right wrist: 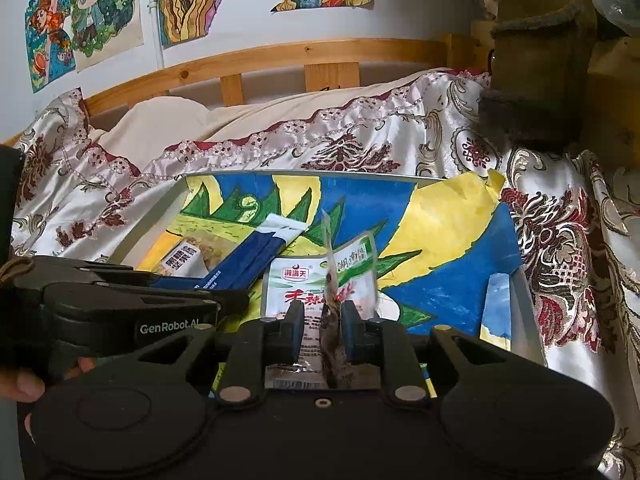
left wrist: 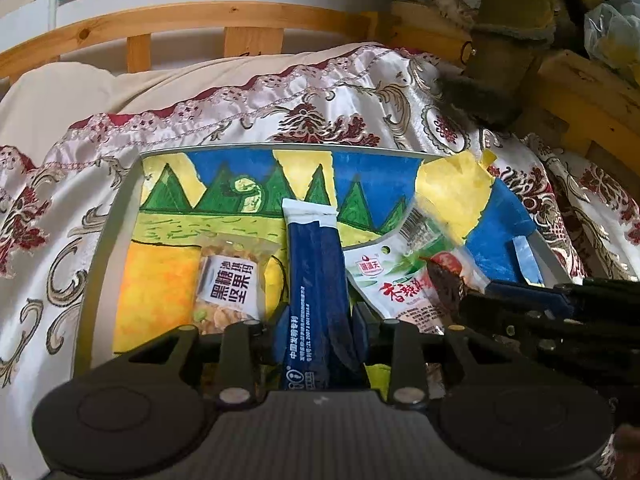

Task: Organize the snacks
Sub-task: 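Open both tools over the tin, releasing the blue packet and jerky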

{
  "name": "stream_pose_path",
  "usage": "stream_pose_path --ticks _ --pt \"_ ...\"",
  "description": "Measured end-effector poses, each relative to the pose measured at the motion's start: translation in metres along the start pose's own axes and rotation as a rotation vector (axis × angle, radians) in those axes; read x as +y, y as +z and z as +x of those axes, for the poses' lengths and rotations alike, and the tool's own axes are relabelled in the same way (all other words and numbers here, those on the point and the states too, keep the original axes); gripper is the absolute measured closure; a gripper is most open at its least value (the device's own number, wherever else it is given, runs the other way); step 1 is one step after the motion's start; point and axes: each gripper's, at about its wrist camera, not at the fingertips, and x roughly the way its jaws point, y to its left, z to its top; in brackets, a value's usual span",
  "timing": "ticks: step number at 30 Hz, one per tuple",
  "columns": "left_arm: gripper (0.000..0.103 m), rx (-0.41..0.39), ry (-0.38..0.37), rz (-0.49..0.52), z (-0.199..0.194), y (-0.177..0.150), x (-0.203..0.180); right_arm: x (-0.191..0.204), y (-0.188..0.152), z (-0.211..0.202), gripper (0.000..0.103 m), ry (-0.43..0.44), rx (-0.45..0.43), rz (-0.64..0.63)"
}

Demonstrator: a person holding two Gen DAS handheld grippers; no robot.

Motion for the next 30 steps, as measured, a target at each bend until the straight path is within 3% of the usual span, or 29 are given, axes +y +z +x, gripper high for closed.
stream_pose_path --ticks 4,9,18,23,30 --pt "0.053 -0.025 0.019 -0.009 -0.012 0.005 -0.002 -0.001 0.000 -0.012 0.071 0.008 -0.021 -0.003" --pt "0.040 -0.085 0.040 -0.024 -0.038 0.009 -0.002 -0.003 0.004 -0.038 0.054 0.040 -0.079 0.007" --pt "0.016 -0.226 0.094 -0.026 -0.108 0.006 -0.005 -0.003 0.009 -0.103 0.037 0.037 -0.190 0.022" --pt "0.003 -0.289 0.129 -0.017 -0.147 -0.008 -0.011 0.000 0.003 -0.147 0.021 0.067 -0.263 0.049" --pt "0.000 -0.354 0.163 -0.002 -0.203 -0.036 -0.020 0.011 -0.015 -0.205 0.007 0.082 -0.341 0.038"
